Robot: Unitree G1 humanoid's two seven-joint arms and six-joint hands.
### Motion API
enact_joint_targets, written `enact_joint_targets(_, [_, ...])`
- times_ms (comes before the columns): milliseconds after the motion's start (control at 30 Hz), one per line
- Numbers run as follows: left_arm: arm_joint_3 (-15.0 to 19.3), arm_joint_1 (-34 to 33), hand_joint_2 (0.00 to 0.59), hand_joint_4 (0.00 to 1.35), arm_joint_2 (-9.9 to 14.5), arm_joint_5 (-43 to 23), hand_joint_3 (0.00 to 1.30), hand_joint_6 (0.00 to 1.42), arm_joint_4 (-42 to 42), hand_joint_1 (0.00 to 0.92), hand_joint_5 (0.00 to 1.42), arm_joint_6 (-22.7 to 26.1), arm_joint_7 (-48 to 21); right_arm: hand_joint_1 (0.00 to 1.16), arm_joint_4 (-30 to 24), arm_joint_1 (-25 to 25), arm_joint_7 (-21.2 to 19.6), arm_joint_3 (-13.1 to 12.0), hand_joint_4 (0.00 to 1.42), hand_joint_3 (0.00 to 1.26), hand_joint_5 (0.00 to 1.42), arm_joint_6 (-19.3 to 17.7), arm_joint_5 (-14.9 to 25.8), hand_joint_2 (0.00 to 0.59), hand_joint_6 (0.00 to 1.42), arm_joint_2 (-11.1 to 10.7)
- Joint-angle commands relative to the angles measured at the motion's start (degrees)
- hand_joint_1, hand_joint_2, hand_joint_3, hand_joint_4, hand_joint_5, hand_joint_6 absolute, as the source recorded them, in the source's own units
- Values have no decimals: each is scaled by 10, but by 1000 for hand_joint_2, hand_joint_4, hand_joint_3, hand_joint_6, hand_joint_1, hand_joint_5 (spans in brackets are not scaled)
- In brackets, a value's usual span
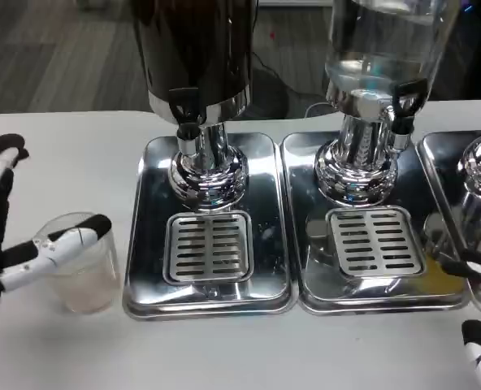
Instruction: Grasp the cup under the faucet to collect the drink, then remove the cup.
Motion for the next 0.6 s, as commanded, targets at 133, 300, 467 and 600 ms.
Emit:
enact_joint_targets(133, [-60, -60, 37, 91, 14, 40, 122, 540, 84, 88, 287, 41, -42, 528, 15, 23, 14, -18, 108, 259, 96, -40, 29, 498, 25, -8])
enact_joint_targets(300, [-94, -75, 39, 99, 12, 49, 121, 564, 120, 86, 308, 51, -41, 522, 20, 30, 22, -23, 118, 262, 107, -52, 37, 501, 25, -9])
enact_joint_targets(467, [-125, -91, 48, 109, 16, 59, 121, 595, 144, 167, 338, 60, -39, 521, 22, 32, 29, -28, 119, 262, 108, -58, 46, 504, 41, -9])
enact_joint_targets(600, [-142, -101, 59, 110, 21, 69, 111, 639, 154, 237, 367, 66, -39, 514, 28, 31, 32, -28, 119, 269, 108, -61, 50, 531, 45, -8])
